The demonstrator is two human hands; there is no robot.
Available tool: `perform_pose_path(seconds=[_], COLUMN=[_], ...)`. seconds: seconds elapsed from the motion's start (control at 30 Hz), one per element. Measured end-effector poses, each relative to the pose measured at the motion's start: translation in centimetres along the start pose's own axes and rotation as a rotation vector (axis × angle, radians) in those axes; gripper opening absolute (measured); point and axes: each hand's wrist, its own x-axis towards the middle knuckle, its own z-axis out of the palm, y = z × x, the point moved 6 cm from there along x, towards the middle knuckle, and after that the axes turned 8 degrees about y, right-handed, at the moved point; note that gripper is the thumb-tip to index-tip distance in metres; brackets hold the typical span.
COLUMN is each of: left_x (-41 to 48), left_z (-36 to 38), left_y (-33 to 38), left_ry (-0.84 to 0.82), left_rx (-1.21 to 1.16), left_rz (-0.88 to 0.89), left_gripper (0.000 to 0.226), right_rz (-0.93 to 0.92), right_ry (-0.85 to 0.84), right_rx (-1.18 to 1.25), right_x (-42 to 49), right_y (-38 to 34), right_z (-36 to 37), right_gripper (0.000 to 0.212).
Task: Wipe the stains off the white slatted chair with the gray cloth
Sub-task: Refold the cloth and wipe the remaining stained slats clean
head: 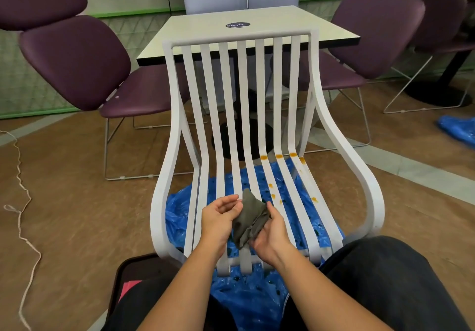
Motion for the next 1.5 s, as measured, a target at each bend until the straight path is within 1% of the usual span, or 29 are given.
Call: perform_pose_path(seconds=[0.03,0.07,0.17,0.23,0.3,0.33,0.4,0.47,0.53,0.57,0.6,0.67,0.73,0.87,0.97,1.07,1.13,1.23,1.27,1.3,1.33,1.4,1.5], left_x=[0.0,0.0,0.5,0.9,1.2,1.2,1.2,1.4,1.6,1.8,1.9,2.0,2.0,2.3,2.5,2.6,2.6,2.7,2.9,3.1,3.3,3.5,4.1], left_z=[0.2,0.3,0.4,0.1,-0.1,-0.1,0.1,0.2,0.3,0.3,0.2,0.3,0.4,0.3,0.3,0.4,0.9,1.6,1.7,1.9,2.0,2.2,2.6], left_y=[0.0,0.0,-0.5,-1.0,-1.5,-1.7,-2.2,-2.7,-3.0,-3.1,-3.2,-3.5,-4.0,-4.6,-4.9,-5.3,-5.5,-5.8,-6.1,-6.3,-6.6,-6.9,-7.5], left_ry=[-0.014,-0.032,-0.059,-0.034,-0.022,-0.031,-0.053,-0.072,-0.082,-0.078,-0.074,-0.089,-0.120,-0.123,-0.116,-0.118,-0.116,-0.088,-0.073,-0.055,-0.040,-0.021,0.004], left_rx=[-0.020,-0.037,-0.036,0.017,0.077,0.103,0.174,0.253,0.380,0.481,0.593,0.804,0.937,1.003,1.011,1.018,0.995,0.920,0.906,0.896,0.892,0.872,0.822], left_rz=[-0.008,-0.017,-0.040,-0.056,-0.078,-0.084,-0.079,-0.065,-0.030,0.005,0.053,0.150,0.205,0.207,0.197,0.181,0.200,0.178,0.160,0.150,0.138,0.127,0.102], left_gripper=[0.023,0.024,0.025,0.024,0.022,0.022,0.023,0.025,0.024,0.023,0.022,0.024,0.029,0.034,0.039,0.048,0.050,0.042,0.039,0.037,0.036,0.036,0.049], right_rz=[0.013,0.010,0.004,-0.043,-0.143,-0.214,-0.376,-0.539,-0.682,-0.721,-0.729,-0.674,-0.607,-0.570,-0.590,-0.605,-0.582,-0.485,-0.476,-0.486,-0.503,-0.548,-0.577], right_ry=[-0.044,-0.067,-0.062,-0.017,0.086,0.151,0.289,0.396,0.492,0.535,0.568,0.602,0.619,0.661,0.687,0.655,0.658,0.691,0.701,0.718,0.736,0.769,0.754], right_rx=[-0.012,-0.046,-0.116,-0.144,-0.230,-0.322,-0.589,-0.834,-1.067,-1.184,-1.280,-1.429,-1.522,-1.561,-1.570,-1.587,-1.608,-1.658,-1.673,-1.676,-1.665,-1.641,-1.619], right_x=[-0.3,-0.4,-0.7,-0.6,-0.4,-0.3,-0.4,-1.0,-1.8,-2.1,-2.1,-1.3,-0.1,1.0,1.1,1.3,1.3,1.2,1.2,1.2,1.3,1.4,2.1], right_y=[0.1,0.2,0.2,-0.5,-2.1,-3.0,-5.2,-7.7,-9.9,-10.7,-11.1,-11.0,-9.9,-8.3,-7.9,-6.7,-5.6,-3.8,-3.4,-3.3,-3.4,-3.8,-4.1], right_z=[0.2,0.3,0.3,-0.1,-1.1,-1.6,-2.4,-2.8,-3.3,-3.5,-3.8,-4.7,-5.7,-6.7,-6.5,-6.1,-5.9,-5.8,-5.7,-5.6,-5.6,-5.6,-5.8], right_gripper=[0.054,0.052,0.046,0.042,0.033,0.031,0.025,0.009,0.015,0.018,0.018,0.013,0.009,0.008,0.017,0.034,0.045,0.082,0.090,0.093,0.090,0.074,0.045])
